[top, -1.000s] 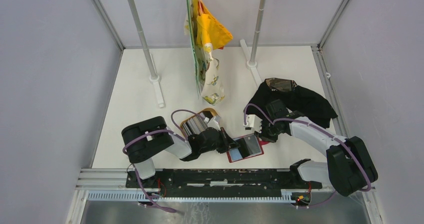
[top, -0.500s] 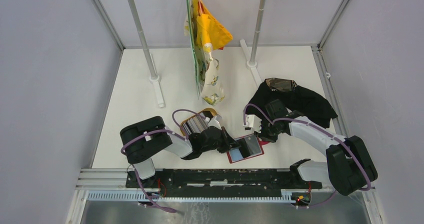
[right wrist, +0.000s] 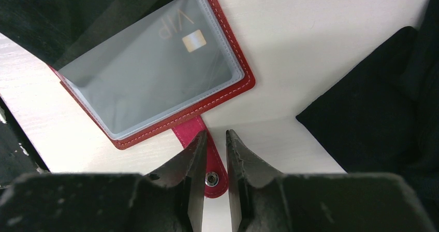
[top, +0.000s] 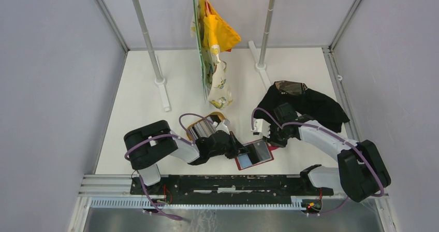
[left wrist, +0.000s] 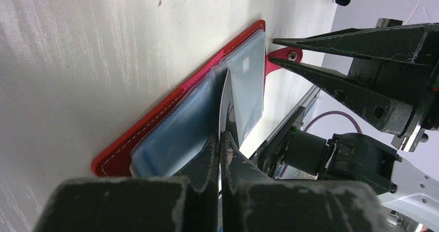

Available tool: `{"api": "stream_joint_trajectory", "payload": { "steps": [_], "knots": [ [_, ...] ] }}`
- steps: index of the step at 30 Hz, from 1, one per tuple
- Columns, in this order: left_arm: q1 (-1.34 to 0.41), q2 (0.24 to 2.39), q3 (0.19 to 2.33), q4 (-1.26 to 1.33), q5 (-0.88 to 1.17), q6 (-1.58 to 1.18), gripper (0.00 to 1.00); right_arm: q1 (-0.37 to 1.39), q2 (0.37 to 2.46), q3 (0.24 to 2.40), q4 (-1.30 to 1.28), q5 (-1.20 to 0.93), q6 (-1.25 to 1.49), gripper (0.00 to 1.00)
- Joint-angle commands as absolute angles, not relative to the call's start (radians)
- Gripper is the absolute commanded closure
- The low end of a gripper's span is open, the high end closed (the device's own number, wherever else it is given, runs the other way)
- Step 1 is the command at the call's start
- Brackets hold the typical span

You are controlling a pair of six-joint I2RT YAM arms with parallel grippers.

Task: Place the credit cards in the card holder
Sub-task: Insert the credit card into the card holder.

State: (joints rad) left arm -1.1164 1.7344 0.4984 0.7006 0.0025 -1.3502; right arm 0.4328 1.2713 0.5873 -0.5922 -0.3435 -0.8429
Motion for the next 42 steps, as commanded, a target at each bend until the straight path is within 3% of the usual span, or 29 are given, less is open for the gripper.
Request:
{"api": "stream_joint_trajectory", "payload": {
  "steps": [1, 15, 42],
  "knots": [
    [-1.114, 1.716, 0.502, 0.655, 0.031, -1.389, 0.98, 0.447, 1.318, 0.548, -0.578, -0.306, -0.860, 0.75],
    [-1.112, 1.692, 0.534, 0.556, 0.048, -1.411, 0.98, 0.461, 1.329, 0.545, -0.573, -0.298, -0.854, 0.75],
    [-1.100, 1.795, 0.494, 0.762, 0.109, -1.471, 0.98, 0.472, 1.333, 0.543, -0.568, -0.290, -0.850, 0.75]
  ]
}}
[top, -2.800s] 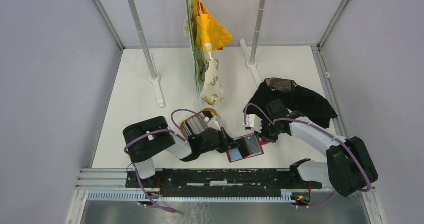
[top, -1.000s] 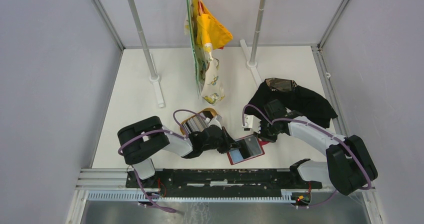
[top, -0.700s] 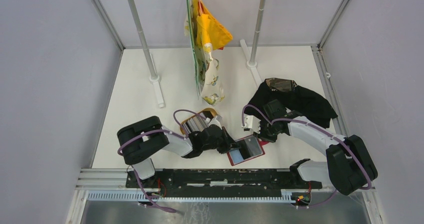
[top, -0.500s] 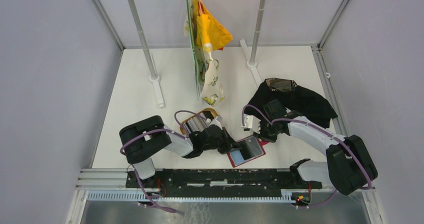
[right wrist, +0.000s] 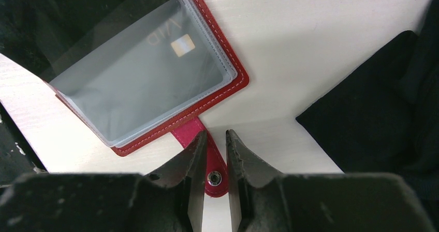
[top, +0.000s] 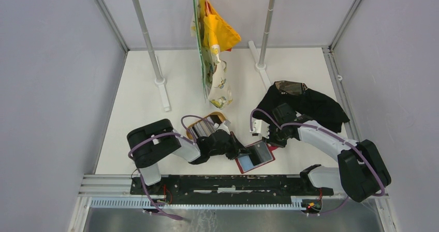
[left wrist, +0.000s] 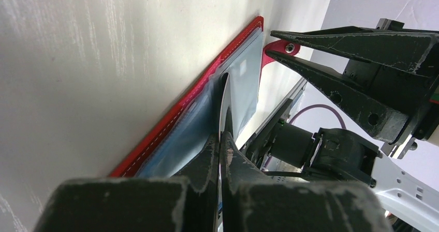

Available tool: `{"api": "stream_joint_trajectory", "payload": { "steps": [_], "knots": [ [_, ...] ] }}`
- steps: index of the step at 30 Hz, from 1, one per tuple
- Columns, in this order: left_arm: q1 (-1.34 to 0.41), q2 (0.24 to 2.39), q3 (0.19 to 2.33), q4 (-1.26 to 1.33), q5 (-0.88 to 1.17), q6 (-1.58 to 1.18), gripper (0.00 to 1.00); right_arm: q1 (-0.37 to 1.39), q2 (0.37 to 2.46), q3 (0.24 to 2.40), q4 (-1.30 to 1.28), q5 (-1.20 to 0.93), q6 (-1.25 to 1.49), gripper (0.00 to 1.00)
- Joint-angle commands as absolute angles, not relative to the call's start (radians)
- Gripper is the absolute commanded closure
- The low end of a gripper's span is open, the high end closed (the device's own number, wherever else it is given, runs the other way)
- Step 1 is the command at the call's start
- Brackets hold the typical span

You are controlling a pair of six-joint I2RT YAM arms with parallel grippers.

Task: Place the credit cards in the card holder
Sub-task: Insert the credit card into the card holder.

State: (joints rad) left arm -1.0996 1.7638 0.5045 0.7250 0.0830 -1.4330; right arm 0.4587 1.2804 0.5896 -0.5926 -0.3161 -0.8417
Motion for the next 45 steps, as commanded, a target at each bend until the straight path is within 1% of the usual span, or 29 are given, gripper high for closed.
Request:
{"api": "stream_joint_trajectory", "payload": {
  "steps": [1, 13, 26, 31, 38, 43, 45],
  "knots": [
    [-1.098, 1.801, 0.493, 0.771, 0.110, -1.471, 0.98, 0.472, 1.332, 0.544, -0.568, -0.289, -0.850, 0.75],
    [-1.099, 1.888, 0.451, 0.965, 0.125, -1.500, 0.96, 0.472, 1.283, 0.549, -0.559, -0.310, -0.847, 0.73],
    [-1.101, 2.080, 0.410, 1.296, 0.171, -1.602, 0.91, 0.472, 1.206, 0.561, -0.560, -0.361, -0.857, 0.72],
    [-1.101, 2.101, 0.407, 1.306, 0.176, -1.608, 0.90, 0.472, 1.156, 0.570, -0.564, -0.415, -0.866, 0.71],
    [-1.101, 2.099, 0.417, 1.253, 0.180, -1.601, 0.88, 0.472, 1.079, 0.581, -0.564, -0.497, -0.881, 0.71],
    [-1.101, 2.128, 0.444, 1.227, 0.194, -1.600, 0.88, 0.477, 1.010, 0.572, -0.562, -0.632, -0.943, 0.70],
    [-1.101, 2.138, 0.457, 1.221, 0.200, -1.600, 0.87, 0.488, 0.980, 0.549, -0.556, -0.717, -1.003, 0.69]
  ]
}}
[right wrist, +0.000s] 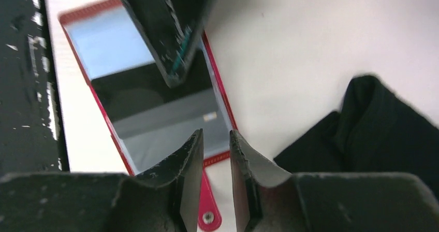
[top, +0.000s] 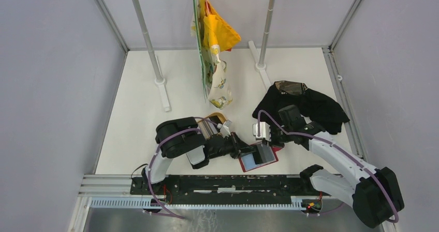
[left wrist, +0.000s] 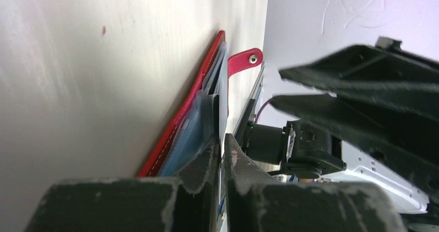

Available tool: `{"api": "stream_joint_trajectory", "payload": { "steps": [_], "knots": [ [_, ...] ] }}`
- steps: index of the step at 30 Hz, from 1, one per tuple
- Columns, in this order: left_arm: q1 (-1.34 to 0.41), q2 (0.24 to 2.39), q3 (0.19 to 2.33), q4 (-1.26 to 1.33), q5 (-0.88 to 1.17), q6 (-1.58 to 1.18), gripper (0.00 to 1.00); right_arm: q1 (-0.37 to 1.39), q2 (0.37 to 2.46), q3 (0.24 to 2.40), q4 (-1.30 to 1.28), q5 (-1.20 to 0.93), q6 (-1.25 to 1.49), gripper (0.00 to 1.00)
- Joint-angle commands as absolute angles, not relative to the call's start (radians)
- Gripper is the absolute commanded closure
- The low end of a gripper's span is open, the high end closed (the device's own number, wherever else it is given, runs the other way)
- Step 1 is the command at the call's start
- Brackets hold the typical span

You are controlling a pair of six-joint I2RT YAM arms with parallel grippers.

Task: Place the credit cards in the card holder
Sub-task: Insert the credit card into the card holder.

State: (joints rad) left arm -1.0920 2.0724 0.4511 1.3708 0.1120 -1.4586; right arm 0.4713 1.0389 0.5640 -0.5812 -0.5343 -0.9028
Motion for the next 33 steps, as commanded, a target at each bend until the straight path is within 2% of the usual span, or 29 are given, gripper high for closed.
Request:
{"api": "stream_joint_trajectory", "payload": {
  "steps": [1, 5, 7, 10, 13, 17, 27, 33],
  "knots": [
    [-1.101, 2.141, 0.460, 1.217, 0.202, -1.599, 0.87, 0.494, 0.963, 0.537, -0.564, -0.757, -1.057, 0.69],
    [-1.100, 2.134, 0.469, 1.193, 0.201, -1.589, 0.87, 0.524, 0.891, 0.484, -0.636, -0.924, -1.391, 0.67],
    [-1.101, 2.124, 0.471, 1.172, 0.196, -1.580, 0.87, 0.554, 0.871, 0.466, -0.602, -0.954, -1.404, 0.67],
    [-1.100, 2.112, 0.477, 1.147, 0.191, -1.569, 0.86, 0.620, 0.885, 0.462, -0.536, -0.929, -1.351, 0.77],
    [-1.100, 2.109, 0.485, 1.131, 0.190, -1.562, 0.86, 0.708, 0.915, 0.463, -0.476, -0.852, -1.291, 0.85],
    [-1.101, 2.118, 0.498, 1.124, 0.190, -1.562, 0.86, 0.805, 0.962, 0.470, -0.420, -0.739, -1.233, 0.89],
    [-1.109, 2.130, 0.516, 1.114, 0.183, -1.565, 0.85, 0.937, 1.068, 0.472, -0.375, -0.434, -1.152, 0.89],
    [-1.111, 2.124, 0.524, 1.096, 0.183, -1.559, 0.85, 0.964, 1.089, 0.474, -0.373, -0.331, -1.131, 0.88]
  ]
}}
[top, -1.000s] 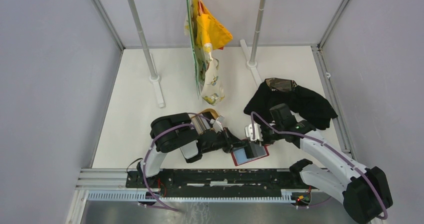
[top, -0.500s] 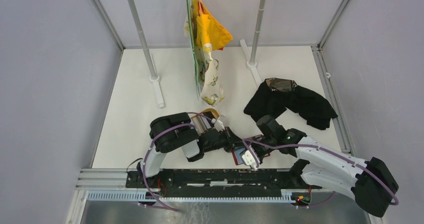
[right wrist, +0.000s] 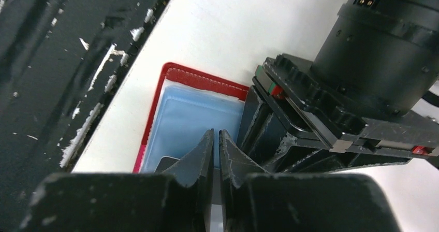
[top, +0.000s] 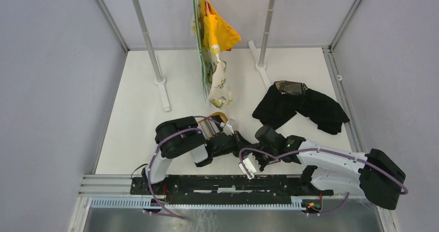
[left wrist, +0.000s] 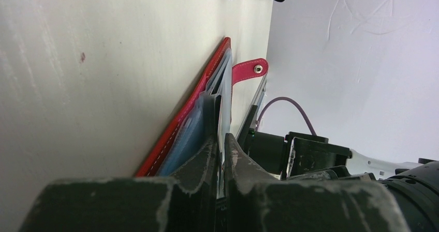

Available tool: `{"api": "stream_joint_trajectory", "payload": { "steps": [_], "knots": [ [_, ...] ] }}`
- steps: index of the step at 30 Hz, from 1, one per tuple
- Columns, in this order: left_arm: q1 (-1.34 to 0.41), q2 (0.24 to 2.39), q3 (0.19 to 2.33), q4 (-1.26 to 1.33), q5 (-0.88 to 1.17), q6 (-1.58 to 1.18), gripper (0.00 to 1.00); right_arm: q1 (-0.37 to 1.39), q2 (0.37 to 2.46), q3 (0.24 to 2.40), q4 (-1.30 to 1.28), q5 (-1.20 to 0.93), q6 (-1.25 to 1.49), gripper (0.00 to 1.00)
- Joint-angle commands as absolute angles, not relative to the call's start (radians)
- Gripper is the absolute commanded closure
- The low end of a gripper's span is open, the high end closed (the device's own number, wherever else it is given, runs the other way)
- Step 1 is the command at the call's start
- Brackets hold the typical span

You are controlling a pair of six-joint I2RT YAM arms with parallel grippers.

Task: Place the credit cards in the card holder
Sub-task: Insert the credit card into the card holder.

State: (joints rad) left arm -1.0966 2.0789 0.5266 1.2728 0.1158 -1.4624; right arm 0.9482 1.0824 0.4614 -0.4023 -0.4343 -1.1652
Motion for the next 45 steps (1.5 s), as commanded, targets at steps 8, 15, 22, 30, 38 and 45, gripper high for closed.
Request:
{"api": "stream_joint_trajectory", "payload": {
  "steps": [8, 15, 22, 30, 38, 45],
  "knots": [
    [-1.112, 2.118, 0.522, 1.091, 0.181, -1.552, 0.84, 0.969, 1.099, 0.479, -0.418, -0.259, -1.142, 0.87],
    [-1.111, 2.123, 0.524, 1.099, 0.185, -1.552, 0.83, 0.968, 1.085, 0.469, -0.437, -0.224, -1.150, 0.87],
    [-1.111, 2.134, 0.521, 1.125, 0.186, -1.560, 0.83, 0.966, 1.073, 0.467, -0.439, -0.192, -1.144, 0.87],
    [-1.110, 2.124, 0.508, 1.138, 0.183, -1.551, 0.82, 0.944, 1.057, 0.465, -0.450, -0.186, -1.143, 0.87],
    [-1.108, 2.099, 0.499, 1.136, 0.175, -1.529, 0.79, 0.911, 1.043, 0.462, -0.466, -0.196, -1.148, 0.87],
    [-1.106, 2.037, 0.494, 1.060, 0.151, -1.476, 0.78, 0.892, 1.045, 0.465, -0.479, -0.198, -1.149, 0.87]
  ]
}}
